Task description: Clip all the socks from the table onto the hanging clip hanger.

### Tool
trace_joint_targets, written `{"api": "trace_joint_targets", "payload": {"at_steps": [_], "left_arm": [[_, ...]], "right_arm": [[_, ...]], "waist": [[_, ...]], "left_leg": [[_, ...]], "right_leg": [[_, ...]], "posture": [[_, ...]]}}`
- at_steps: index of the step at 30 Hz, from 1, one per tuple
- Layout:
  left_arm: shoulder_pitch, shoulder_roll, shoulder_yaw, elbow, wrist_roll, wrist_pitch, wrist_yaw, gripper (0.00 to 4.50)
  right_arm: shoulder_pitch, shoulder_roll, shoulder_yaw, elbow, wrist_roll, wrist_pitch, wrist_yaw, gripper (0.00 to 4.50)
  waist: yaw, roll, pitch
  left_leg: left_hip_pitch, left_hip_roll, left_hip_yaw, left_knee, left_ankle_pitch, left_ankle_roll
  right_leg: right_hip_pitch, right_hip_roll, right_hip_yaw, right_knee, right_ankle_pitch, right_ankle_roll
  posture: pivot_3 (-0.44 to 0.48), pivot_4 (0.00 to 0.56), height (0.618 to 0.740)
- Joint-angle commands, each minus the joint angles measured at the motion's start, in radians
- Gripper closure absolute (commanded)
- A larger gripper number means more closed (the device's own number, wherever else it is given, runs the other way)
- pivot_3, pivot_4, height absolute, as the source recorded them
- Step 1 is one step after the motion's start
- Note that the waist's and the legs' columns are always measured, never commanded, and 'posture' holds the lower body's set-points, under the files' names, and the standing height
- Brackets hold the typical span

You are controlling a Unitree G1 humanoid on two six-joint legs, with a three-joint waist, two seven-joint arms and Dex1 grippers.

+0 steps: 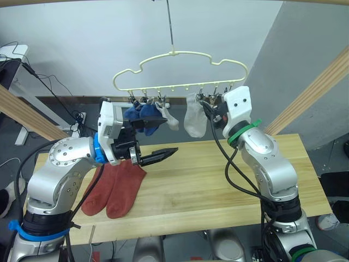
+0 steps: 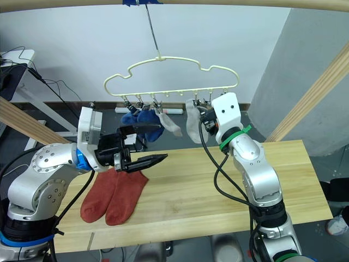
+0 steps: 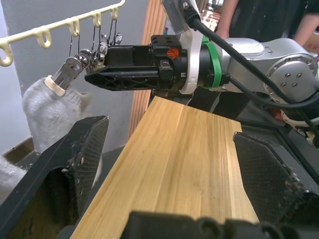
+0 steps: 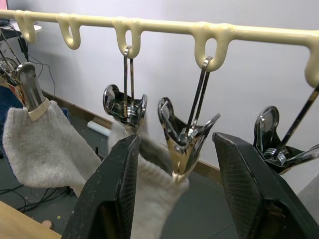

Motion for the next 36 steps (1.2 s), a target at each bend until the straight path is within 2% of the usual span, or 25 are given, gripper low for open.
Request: {"api": "trace_joint_targets", "payload": {"at_steps": [1, 12, 17, 28, 36], "left_arm": [[0.004, -0.003, 0.001, -0.021, 0.004, -0.019, 0.0, 0.06], [0.003, -0.004, -0.002, -0.024, 0.009, -0.018, 0.001, 0.06], [0.003, -0.005, -0.004, -0.024, 0.011, -0.018, 0.0, 0.06], [-0.008, -0.015, -0.027, -0.017, 0.027, -0.028, -0.003, 0.06], [-0.011, -0.015, -0.028, -0.018, 0.028, -0.028, -0.007, 0.06]], "right_arm": [[-0.02, 0.007, 0.012, -0.012, -0.005, -0.041, 0.013, 2.08], [-0.029, 0.006, 0.038, 0.027, -0.02, -0.106, 0.043, 2.08], [-0.019, -0.025, 0.031, 0.01, -0.033, -0.075, 0.043, 2.08], [0.004, -0.013, -0.002, -0.038, -0.065, 0.009, -0.023, 2.08], [-0.025, 0.052, -0.039, -0.013, -0.071, 0.018, -0.085, 2.08]], "waist": [[0.0, 0.0, 0.0], [0.0, 0.0, 0.0], [0.0, 0.0, 0.0], [0.0, 0.0, 0.0], [-0.001, 0.0, 0.0]], "left_leg": [[0.0, 0.0, 0.0, 0.0, 0.0, 0.0], [0.0, 0.0, 0.0, 0.0, 0.0, 0.0], [0.0, 0.0, 0.0, 0.0, 0.0, 0.0], [0.0, 0.0, 0.0, 0.0, 0.0, 0.0], [0.0, 0.0, 0.0, 0.0, 0.0, 0.0]], "right_leg": [[0.0, 0.0, 0.0, 0.0, 0.0, 0.0], [0.0, 0.0, 0.0, 0.0, 0.0, 0.0], [0.0, 0.0, 0.0, 0.0, 0.0, 0.0], [0.0, 0.0, 0.0, 0.0, 0.0, 0.0], [0.0, 0.0, 0.0, 0.0, 0.0, 0.0]], "posture": [[-0.202, 0.295, 0.74], [-0.197, 0.294, 0.74], [-0.201, 0.292, 0.74], [-0.208, 0.29, 0.74], [-0.213, 0.288, 0.74]]}}
